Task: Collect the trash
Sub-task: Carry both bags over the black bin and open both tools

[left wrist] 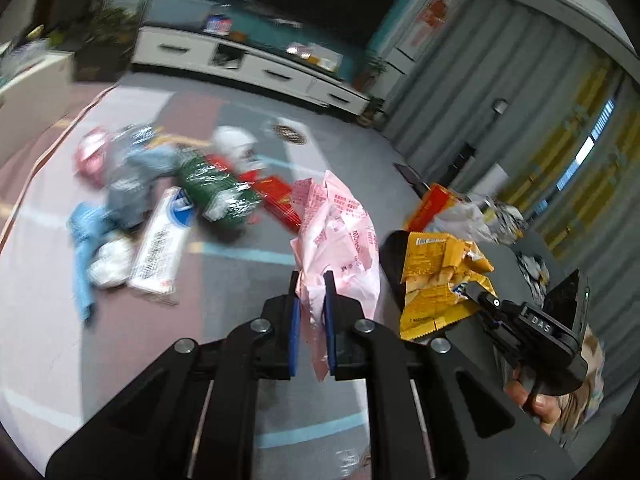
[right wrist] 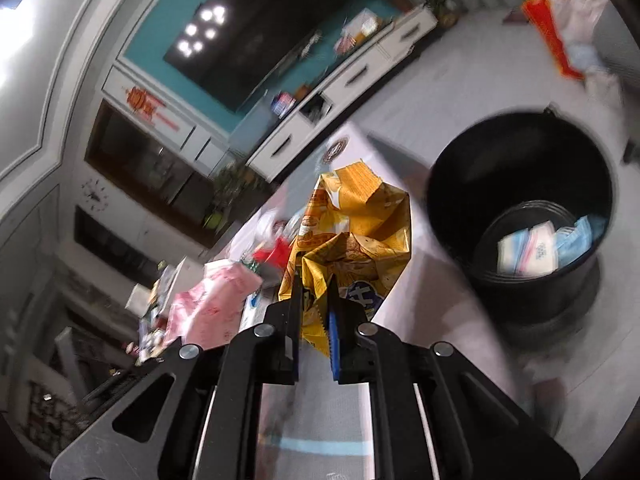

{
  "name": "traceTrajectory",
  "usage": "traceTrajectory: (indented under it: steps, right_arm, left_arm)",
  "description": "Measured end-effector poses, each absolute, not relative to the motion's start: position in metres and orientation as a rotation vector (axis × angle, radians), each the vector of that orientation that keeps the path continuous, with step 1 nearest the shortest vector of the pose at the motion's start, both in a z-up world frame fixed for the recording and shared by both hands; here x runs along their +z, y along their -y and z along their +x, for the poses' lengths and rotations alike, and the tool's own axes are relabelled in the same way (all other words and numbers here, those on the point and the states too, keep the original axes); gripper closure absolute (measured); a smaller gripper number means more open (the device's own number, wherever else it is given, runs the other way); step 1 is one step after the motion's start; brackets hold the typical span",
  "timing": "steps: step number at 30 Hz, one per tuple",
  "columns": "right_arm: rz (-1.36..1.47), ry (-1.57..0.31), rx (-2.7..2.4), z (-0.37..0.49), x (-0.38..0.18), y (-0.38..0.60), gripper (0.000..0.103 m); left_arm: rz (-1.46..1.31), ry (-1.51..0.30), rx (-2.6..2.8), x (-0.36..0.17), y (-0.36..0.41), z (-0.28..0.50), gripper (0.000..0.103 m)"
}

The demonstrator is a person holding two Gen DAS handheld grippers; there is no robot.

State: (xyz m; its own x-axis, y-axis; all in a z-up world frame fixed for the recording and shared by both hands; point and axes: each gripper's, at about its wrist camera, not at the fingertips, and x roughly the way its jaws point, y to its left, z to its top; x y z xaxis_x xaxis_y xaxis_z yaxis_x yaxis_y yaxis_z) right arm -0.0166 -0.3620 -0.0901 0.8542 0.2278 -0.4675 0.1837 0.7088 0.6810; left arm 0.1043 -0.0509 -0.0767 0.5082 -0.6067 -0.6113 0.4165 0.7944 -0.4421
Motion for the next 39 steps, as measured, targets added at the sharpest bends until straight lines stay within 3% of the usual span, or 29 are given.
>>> traceTrajectory:
  steps: [10, 19, 25, 26, 27, 28, 30, 33, 39]
  right_arm:
    - [0.755, -0.463, -0.194, -0.034, -0.104, 0.428, 0.091]
    - [0.77, -0.512, -0.255, -0.023, -0.144, 0.457, 0.09]
    - [0.81, -0.578, -0.274, -0.017, -0.166, 0.468, 0.085]
    - [0.818, -0.58, -0.272, -0.016, -0.167, 0.468, 0.084]
    - [0.822, -0.583, -0.276, -0.017, -0.167, 0.469, 0.082]
    - [0.826, -0.584, -0.287, -0.018, -0.168, 0.47, 0.075]
    - [0.838, -0.578, -0.289, -0.021, -0.167, 0.471, 0.066]
    - [0.841, -0.567, -0.298, -0.026, -0.161, 0.47, 0.058]
    - [0.839, -0.549, -0.281, -0.04, -0.148, 0.463, 0.053]
  left_arm:
    - [-0.078, -0.795, -0.806, -0.06, 0.189, 0.112, 0.091]
    - [0.041, -0.899, -0.863, -0.096, 0.293, 0.131, 0.091]
    - [0.1, -0.948, -0.844, -0.123, 0.321, 0.134, 0.09]
    - [0.103, -0.951, -0.841, -0.125, 0.323, 0.135, 0.087]
    - [0.106, -0.955, -0.842, -0.127, 0.323, 0.135, 0.077]
    - [0.105, -0.953, -0.836, -0.128, 0.322, 0.135, 0.062]
    - [0.099, -0.948, -0.827, -0.127, 0.318, 0.135, 0.04]
    - [0.078, -0.938, -0.826, -0.122, 0.306, 0.133, 0.032]
    - [0.066, -0.892, -0.791, -0.105, 0.262, 0.12, 0.011]
